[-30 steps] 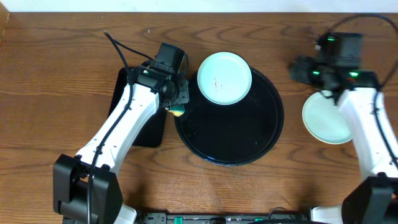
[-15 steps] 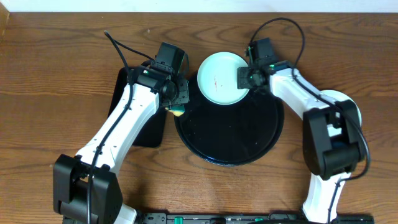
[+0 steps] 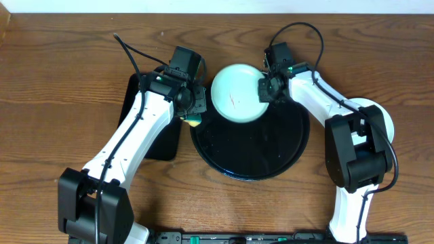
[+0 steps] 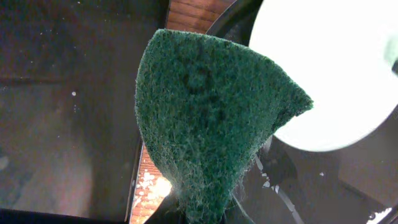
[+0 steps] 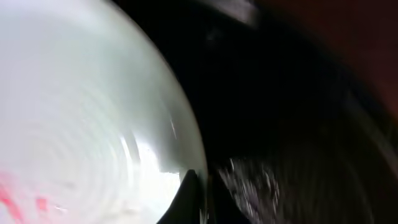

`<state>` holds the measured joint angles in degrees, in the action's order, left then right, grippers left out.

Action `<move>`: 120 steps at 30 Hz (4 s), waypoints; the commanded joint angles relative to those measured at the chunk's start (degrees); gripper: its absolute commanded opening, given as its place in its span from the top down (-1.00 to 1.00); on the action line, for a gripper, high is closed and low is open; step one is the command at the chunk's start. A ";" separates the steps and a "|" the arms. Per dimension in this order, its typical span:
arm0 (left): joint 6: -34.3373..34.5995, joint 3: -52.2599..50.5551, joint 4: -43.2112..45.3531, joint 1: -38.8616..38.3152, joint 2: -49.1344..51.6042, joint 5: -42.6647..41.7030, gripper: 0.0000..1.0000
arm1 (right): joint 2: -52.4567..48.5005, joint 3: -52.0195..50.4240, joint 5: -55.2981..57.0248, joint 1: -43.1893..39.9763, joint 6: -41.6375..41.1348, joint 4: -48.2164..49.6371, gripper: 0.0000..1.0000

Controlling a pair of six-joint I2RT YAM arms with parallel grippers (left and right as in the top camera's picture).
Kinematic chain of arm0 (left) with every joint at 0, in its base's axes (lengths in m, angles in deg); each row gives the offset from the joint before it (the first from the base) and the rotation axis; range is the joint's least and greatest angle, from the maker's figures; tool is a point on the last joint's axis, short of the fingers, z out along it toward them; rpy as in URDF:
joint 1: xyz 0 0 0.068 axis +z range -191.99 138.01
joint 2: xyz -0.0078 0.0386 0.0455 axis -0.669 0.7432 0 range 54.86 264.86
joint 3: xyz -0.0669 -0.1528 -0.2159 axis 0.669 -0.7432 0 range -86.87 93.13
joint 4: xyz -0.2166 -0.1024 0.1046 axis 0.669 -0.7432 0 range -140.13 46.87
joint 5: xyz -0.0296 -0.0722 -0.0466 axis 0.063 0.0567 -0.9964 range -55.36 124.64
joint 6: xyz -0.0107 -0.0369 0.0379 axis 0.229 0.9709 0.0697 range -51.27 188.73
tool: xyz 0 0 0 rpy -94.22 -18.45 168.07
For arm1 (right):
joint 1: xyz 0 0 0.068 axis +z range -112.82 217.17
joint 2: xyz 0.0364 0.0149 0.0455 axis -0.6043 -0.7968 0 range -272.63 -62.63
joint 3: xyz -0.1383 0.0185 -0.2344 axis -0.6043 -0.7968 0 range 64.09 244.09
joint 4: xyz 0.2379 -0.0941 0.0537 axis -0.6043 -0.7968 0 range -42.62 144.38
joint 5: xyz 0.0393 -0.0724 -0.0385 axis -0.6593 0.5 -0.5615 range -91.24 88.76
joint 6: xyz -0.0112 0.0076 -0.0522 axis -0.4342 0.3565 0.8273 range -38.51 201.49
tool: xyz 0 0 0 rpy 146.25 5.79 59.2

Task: Clean dirty plates on tray and stack at the side
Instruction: 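Reach right gripper to the remaining green plate and pull it inward, then move the sponge with left gripper onto the green plate, then scrub the green plate with the sponge while right gripper holds rim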

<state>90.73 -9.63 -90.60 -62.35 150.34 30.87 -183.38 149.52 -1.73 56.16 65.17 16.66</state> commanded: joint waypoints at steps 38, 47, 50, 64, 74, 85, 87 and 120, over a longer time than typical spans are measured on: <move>-3.37 -0.31 2.08 -3.10 3.48 0.79 0.85 | 3.74 -9.51 -5.95 0.57 -3.58 -13.60 0.96; -4.44 -0.31 7.32 -5.97 8.46 0.76 0.85 | 3.74 -10.67 -7.56 1.22 -4.02 -12.24 0.97; -4.35 -0.31 9.07 -7.82 10.93 0.74 0.85 | 3.74 -10.67 -7.54 1.49 -4.02 -12.15 0.97; 5.22 -0.31 14.99 -16.37 21.51 0.70 0.85 | 3.74 -10.67 -7.48 1.49 -4.00 -12.35 0.97; -3.37 -0.28 17.53 -16.20 23.74 -31.28 0.85 | 3.74 -10.67 -7.26 1.49 -3.98 -12.17 0.97; 2.12 -0.28 18.01 -16.20 23.74 -8.33 0.85 | 3.74 -10.67 -7.02 1.46 -3.98 -12.11 0.97; 4.81 -0.28 18.05 -16.20 23.74 1.40 0.85 | 3.74 -10.67 -7.04 1.49 -4.00 -11.93 0.97; -2.71 -0.24 22.16 -13.90 23.67 -11.41 0.85 | 3.74 -10.67 -7.06 1.49 -3.74 -12.70 0.98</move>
<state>87.98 -9.22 -68.59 -77.65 172.97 10.59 -177.67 140.80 -9.17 56.44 61.32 5.08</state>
